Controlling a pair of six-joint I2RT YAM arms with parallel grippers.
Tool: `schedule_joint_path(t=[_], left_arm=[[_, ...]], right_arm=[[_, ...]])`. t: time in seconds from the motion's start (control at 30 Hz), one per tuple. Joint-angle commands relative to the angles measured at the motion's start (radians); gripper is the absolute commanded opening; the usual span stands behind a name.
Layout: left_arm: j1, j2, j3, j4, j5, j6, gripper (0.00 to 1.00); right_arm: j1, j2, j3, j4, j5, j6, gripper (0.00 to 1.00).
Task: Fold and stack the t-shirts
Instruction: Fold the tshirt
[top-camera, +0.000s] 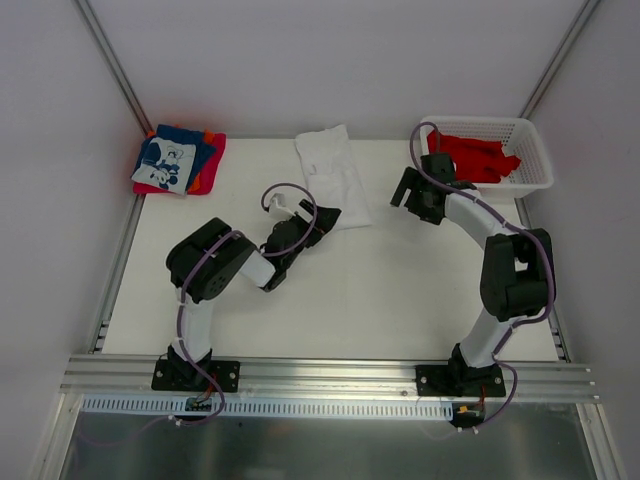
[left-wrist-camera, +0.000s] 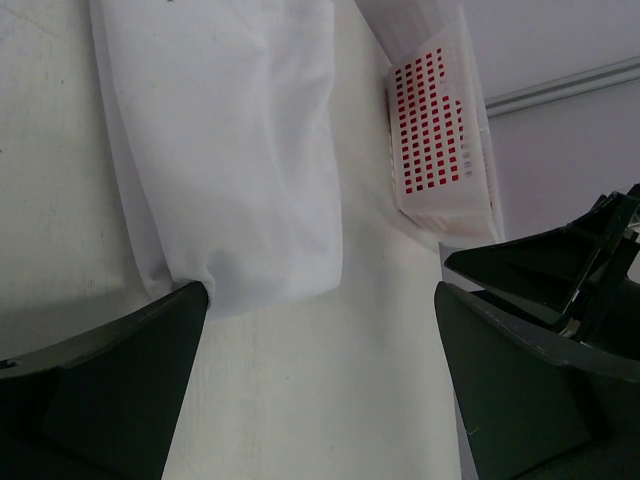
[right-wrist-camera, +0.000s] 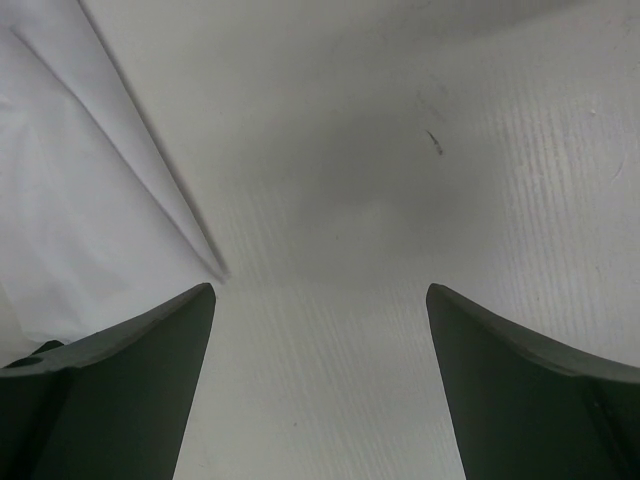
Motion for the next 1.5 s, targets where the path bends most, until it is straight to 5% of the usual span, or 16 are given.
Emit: schedule_joint_path(t=[0.0, 0.13, 0.2, 0.33, 0.7, 1.47], left_arm=[[-0.016, -0.044, -0.002, 0.026, -0.053, -0.02, 0.99], [-0.053, -0.23, -0.057, -0.257, -0.17, -0.022, 0.99], [-0.115, -0.355, -0.042, -0.531, -0.305, -0.023, 0.99], [-0.183, -0.428, -0.021, -0.675, -0.381, -0.036, 0.99], [-0.157, -0.241, 0.052, -0.675, -0.364, -0.132, 0.99], [-0.088, 0.008, 0.111, -0.4, -0.251, -0.172, 0.99]], right_arm=[[-0.008, -0.071, 0.001, -0.016, 0.002, -0.02, 0.91], [-0.011, -0.102, -0.025, -0.023, 0.002, -0.016, 0.91], [-0.011, -0.114, -0.033, -0.022, 0.003, -0.011, 0.91], [-0.011, -0.124, -0.038, -0.023, -0.003, 0.0, 0.91], [-0.012, -0.185, -0.061, -0.045, 0.017, -0.011, 0.91], [-0.032, -0.144, -0.055, -0.043, 0.022, -0.039, 0.92]])
